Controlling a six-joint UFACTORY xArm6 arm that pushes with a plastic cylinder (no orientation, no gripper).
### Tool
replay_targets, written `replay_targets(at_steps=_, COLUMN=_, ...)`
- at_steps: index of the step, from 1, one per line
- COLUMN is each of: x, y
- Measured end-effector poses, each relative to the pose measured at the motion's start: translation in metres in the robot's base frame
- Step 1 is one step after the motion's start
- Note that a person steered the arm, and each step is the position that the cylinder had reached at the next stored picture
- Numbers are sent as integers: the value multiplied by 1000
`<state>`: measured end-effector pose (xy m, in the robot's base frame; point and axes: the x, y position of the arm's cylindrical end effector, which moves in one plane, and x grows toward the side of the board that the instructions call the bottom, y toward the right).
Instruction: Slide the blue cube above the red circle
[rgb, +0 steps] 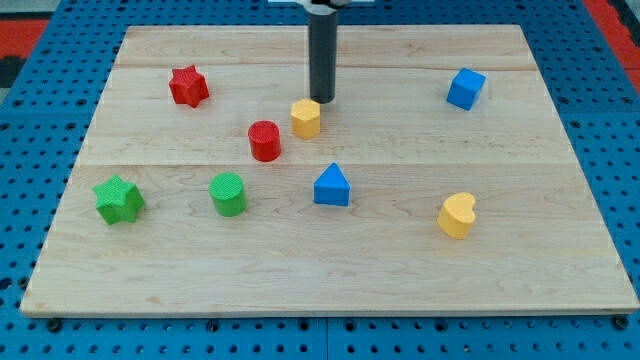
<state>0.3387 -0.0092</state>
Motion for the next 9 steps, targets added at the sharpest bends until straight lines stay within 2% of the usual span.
replay_targets(at_steps=1, x=28, y=-8)
replay_targets(at_steps=2, x=29, y=-8)
replay_targets(at_steps=3, x=11, y=28)
replay_targets(at_steps=6, x=-81, y=152)
replay_targets(at_steps=7, x=-76, y=235)
replay_targets(at_steps=8, x=-41, y=283)
replay_targets(at_steps=9, x=-16, y=228)
